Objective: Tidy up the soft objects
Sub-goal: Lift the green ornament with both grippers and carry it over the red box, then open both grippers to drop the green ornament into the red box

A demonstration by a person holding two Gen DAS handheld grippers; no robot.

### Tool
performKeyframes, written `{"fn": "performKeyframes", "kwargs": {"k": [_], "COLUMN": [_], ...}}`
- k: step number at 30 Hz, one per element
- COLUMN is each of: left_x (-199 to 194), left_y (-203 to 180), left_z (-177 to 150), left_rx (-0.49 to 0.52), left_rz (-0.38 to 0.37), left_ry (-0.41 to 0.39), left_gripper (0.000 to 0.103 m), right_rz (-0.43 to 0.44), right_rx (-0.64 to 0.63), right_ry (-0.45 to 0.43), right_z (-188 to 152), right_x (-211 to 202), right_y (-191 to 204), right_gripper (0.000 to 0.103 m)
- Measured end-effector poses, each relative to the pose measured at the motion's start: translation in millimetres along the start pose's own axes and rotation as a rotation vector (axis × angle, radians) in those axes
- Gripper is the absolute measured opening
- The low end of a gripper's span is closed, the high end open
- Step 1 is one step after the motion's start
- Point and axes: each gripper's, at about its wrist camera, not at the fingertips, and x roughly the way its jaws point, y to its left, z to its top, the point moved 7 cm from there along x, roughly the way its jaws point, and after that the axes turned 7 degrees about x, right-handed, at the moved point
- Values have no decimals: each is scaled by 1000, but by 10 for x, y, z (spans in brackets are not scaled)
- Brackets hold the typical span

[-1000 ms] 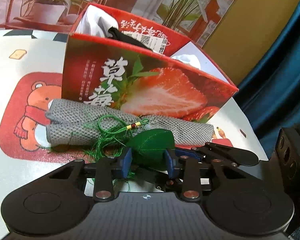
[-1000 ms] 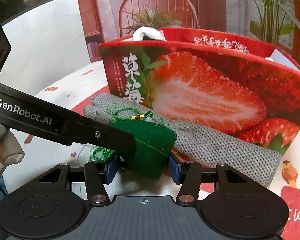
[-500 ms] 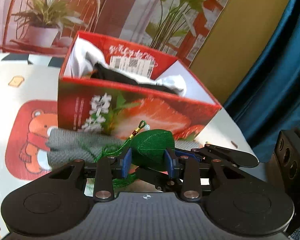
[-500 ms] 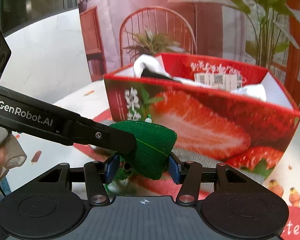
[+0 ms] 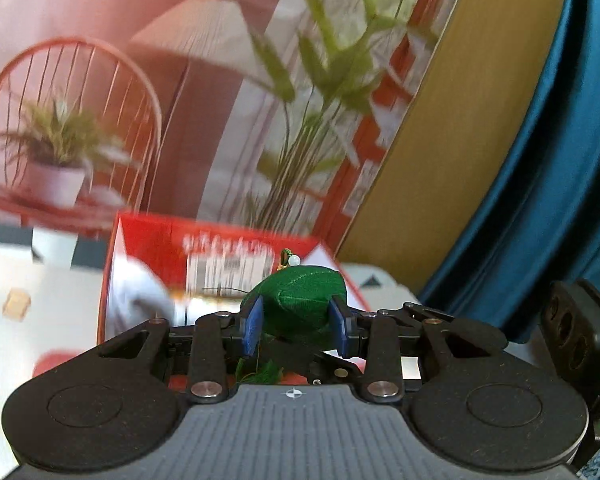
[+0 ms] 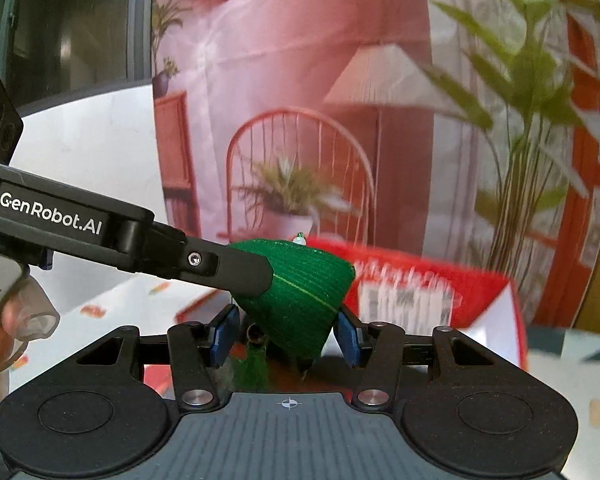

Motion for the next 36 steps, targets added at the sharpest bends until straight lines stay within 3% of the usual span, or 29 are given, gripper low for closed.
{"fn": "performKeyframes", "kwargs": {"k": [7, 12, 19, 28, 31, 34, 36], "left_x": [263, 548, 1008, 1291, 1290, 1249, 1195], "left_y": [48, 130, 259, 392, 448, 494, 525], "left_z": [504, 599, 416, 194, 181, 185, 198], "left_rx": [10, 7, -3, 14, 35, 55, 66], "left_rz": [-5, 0, 8, 30, 62, 86, 106], "left_ry": [-60, -66, 26, 106, 115, 111, 100], "left_gripper": [38, 38, 38, 38, 42, 64, 89], "right_rz": [-44, -71, -105, -163, -191, -216, -229], "right_rx": [-27, -38, -6, 65, 101, 111, 109], "right_ry": [-66, -61, 23, 143, 149, 147, 142], "right_z": [597, 795, 579, 220, 188, 177, 193], "right_x": [265, 512, 862, 1116, 1119, 1104, 1086], "right_y": [-226, -460, -725, -963, -1041, -1071, -1079], "right_gripper": [49, 49, 49, 50, 57, 73, 83]}}
